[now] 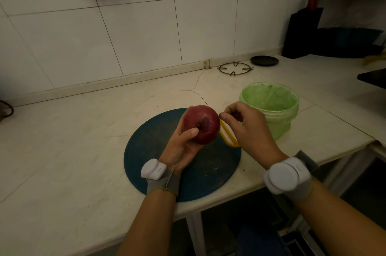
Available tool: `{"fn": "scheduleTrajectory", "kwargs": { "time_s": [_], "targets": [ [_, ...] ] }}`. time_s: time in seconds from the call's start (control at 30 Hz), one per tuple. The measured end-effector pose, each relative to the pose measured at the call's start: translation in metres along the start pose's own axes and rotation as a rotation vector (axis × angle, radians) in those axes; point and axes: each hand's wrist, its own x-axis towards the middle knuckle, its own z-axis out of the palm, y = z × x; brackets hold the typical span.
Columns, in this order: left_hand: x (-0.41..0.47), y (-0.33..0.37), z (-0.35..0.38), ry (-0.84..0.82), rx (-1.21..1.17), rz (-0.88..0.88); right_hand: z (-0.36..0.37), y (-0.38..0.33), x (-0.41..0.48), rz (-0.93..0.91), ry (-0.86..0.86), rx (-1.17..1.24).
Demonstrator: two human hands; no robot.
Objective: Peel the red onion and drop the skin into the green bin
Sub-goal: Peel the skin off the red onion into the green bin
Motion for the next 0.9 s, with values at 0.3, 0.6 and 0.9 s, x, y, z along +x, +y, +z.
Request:
{"fn": "scheduleTrajectory", "kwargs": {
  "time_s": [0.3, 0.6, 0.9],
  "targets": [
    [-0.002, 0.002, 0.001, -0.051, -0.061, -0.038, -0.076, 0.002, 0.034, 0.059, 0.214, -0.259],
    [-0.003, 0.002, 0.004, -0.025, -0.004, -0.086, -0.078, 0.021, 0.048, 0.099, 0.107, -0.346],
    [-0.004, 0.000, 0.005, 0.030, 0.038, -0.152, -0.057, -0.023, 0.041, -0.310, -0.229, -0.316]
  ]
}}
